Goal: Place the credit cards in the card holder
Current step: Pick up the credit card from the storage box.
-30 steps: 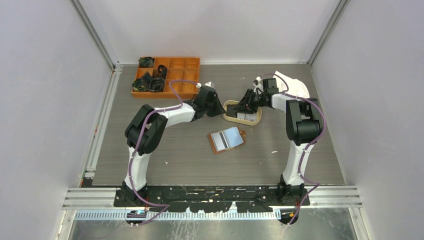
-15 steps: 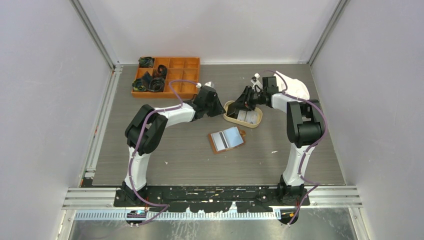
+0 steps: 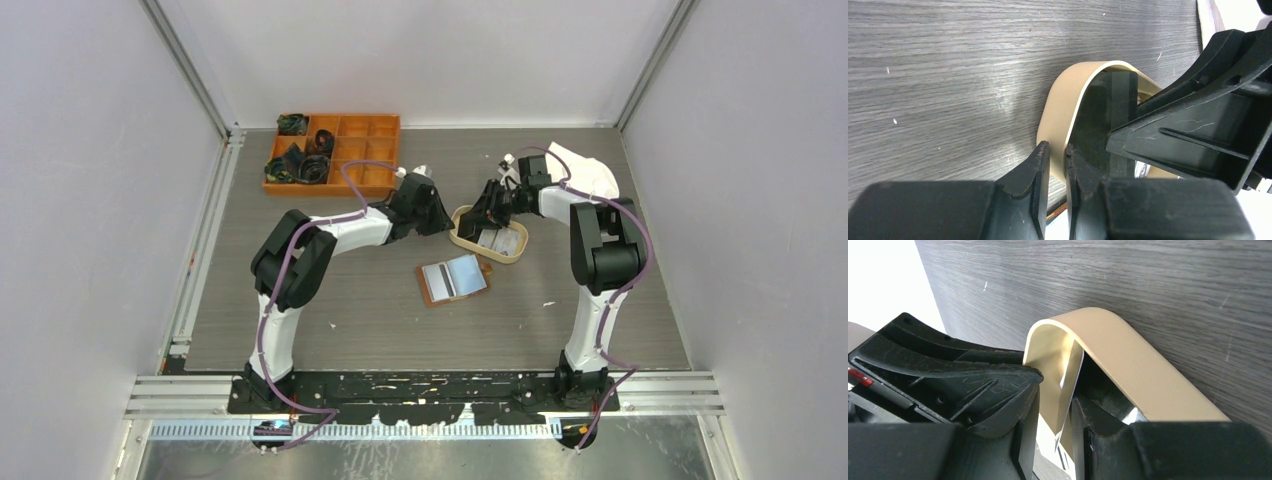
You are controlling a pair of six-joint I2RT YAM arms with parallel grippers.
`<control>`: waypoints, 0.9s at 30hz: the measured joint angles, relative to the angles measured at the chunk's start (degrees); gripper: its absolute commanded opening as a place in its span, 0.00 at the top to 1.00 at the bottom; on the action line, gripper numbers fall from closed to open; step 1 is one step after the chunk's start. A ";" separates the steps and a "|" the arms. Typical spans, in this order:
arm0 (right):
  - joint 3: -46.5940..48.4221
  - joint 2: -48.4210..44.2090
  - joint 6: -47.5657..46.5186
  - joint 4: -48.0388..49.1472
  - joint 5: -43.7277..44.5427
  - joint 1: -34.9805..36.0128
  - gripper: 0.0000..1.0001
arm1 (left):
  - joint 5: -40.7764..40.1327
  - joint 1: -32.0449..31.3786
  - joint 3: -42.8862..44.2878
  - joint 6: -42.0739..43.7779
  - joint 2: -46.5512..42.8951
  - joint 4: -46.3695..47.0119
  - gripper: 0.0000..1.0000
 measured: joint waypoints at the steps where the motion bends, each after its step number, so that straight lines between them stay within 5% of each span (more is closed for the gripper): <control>1: 0.04 0.11 -0.02 -0.22 0.20 0.00 0.66 | 0.04 0.00 0.00 0.00 0.00 0.00 0.83; 27: 1.05 2.12 5.18 2.03 -3.32 -2.36 0.70 | 1.90 0.50 -0.35 -0.22 -0.09 -0.07 0.72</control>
